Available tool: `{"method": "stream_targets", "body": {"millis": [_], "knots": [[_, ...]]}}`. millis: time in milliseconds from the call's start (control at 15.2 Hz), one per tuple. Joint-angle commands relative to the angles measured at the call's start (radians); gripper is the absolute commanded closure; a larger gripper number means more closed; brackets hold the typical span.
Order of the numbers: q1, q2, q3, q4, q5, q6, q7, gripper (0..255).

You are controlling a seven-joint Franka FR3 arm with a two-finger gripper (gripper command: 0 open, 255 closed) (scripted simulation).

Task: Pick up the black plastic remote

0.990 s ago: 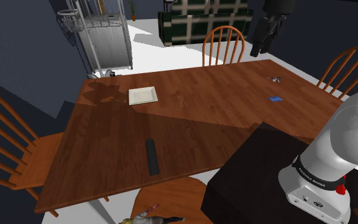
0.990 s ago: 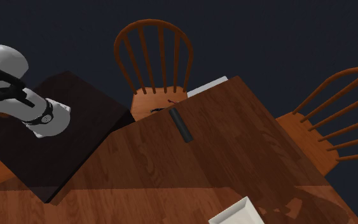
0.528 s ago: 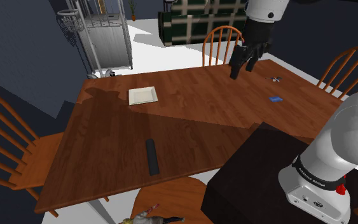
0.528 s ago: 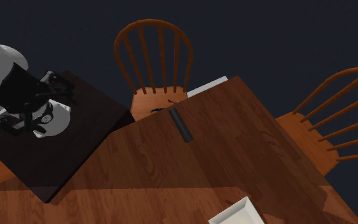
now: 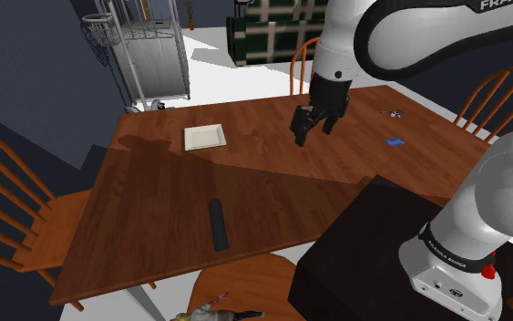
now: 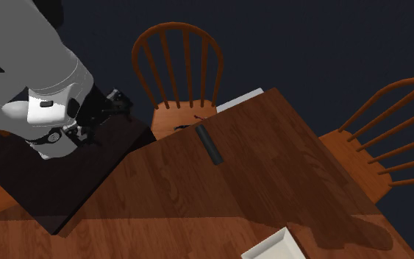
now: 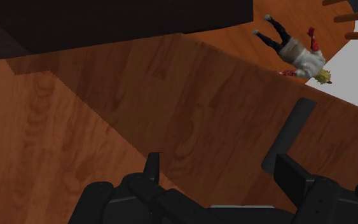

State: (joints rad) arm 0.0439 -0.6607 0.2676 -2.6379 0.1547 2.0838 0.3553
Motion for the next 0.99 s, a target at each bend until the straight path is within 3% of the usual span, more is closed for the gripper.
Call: {"method": "stream_targets", "body": {"millis": [0,264,528,726,924], "knots": [[0.000,0.059,0.054,-0.006,0.010,0.076,0.068,0],[-0.023,0.199,0.161,0.008,-0.004,0.215,0.204,0],[-0.076,0.365,0.274,0.052,-0.083,0.341,0.374,0],[-0.133,0.508,0.357,0.105,-0.213,0.417,0.545,0],[-0.175,0.671,0.411,0.178,-0.419,0.458,0.763,0]]}}
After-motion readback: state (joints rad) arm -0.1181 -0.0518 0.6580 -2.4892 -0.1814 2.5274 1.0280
